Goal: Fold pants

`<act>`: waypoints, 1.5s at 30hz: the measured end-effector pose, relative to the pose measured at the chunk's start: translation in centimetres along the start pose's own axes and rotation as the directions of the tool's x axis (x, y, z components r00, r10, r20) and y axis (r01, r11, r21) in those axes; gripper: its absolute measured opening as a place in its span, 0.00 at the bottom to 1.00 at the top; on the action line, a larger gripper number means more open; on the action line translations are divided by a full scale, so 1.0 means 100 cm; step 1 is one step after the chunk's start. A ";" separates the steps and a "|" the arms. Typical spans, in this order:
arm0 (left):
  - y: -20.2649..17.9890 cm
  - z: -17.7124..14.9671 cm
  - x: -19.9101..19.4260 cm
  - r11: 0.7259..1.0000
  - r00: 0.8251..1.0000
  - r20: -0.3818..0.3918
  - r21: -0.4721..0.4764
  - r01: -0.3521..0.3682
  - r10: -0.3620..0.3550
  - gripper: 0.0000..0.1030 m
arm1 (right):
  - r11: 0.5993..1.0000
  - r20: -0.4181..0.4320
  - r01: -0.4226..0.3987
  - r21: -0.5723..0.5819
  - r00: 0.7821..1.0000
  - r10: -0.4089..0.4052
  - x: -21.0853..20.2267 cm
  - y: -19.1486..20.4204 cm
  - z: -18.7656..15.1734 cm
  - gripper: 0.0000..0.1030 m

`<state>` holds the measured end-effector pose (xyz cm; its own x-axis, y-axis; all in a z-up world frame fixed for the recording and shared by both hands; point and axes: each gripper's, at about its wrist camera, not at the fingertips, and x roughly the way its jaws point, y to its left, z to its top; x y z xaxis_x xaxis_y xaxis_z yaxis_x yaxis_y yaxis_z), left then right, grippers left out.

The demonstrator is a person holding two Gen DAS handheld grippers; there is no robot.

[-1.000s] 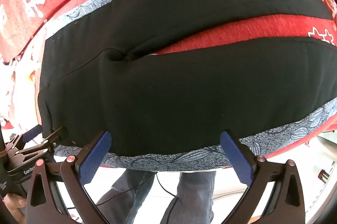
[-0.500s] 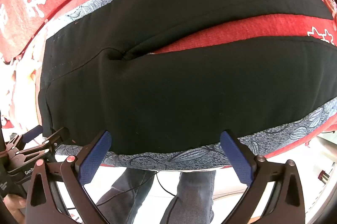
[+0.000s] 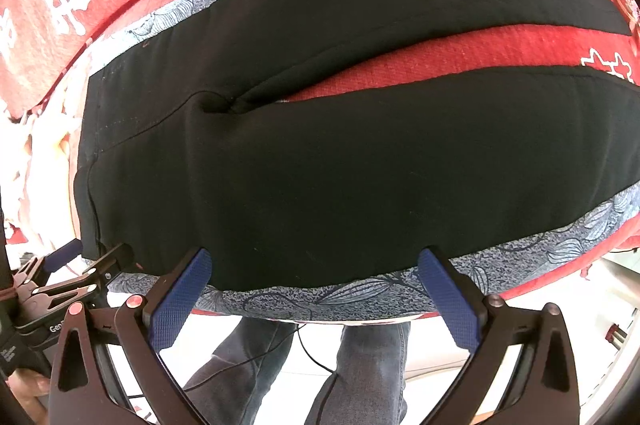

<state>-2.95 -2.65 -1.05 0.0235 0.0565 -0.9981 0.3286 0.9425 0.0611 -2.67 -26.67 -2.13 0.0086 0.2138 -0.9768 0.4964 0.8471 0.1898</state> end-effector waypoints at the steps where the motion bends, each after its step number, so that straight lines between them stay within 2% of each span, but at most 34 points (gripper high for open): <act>1: -0.001 0.000 0.000 1.000 1.000 0.001 0.000 -0.001 0.001 1.00 | 1.000 0.001 -0.001 0.000 1.000 0.001 0.000 -0.001 0.000 1.00; 14: -0.011 0.000 -0.001 1.000 1.000 0.010 0.000 -0.027 0.027 1.00 | 1.000 0.009 -0.029 -0.007 1.000 0.029 -0.003 -0.007 0.002 1.00; 28: -0.038 -0.010 -0.011 0.997 0.997 0.040 -0.047 -0.058 0.060 1.00 | 0.991 0.018 -0.132 -0.035 0.991 0.133 -0.009 -0.036 0.010 1.00; 34: -0.043 -0.018 -0.011 0.995 0.997 0.032 -0.079 -0.063 0.065 1.00 | 0.982 0.021 -0.183 -0.040 0.983 0.184 -0.013 -0.052 0.015 1.00; 39: -0.040 -0.023 -0.012 0.997 0.998 0.041 -0.058 -0.046 0.049 1.00 | 0.971 0.030 -0.240 -0.011 0.970 0.240 -0.012 -0.060 0.012 1.00; 45: -0.023 -0.031 -0.002 0.999 0.999 0.043 -0.039 0.006 -0.004 1.00 | 0.950 0.055 -0.310 -0.044 0.948 0.312 -0.010 -0.047 -0.002 1.00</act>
<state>-6.60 -3.79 -0.98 0.0626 0.0381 -0.9973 0.2921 0.9548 0.0548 -5.17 -30.72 -2.06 0.2111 0.4406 -0.8725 0.4303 0.7596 0.4877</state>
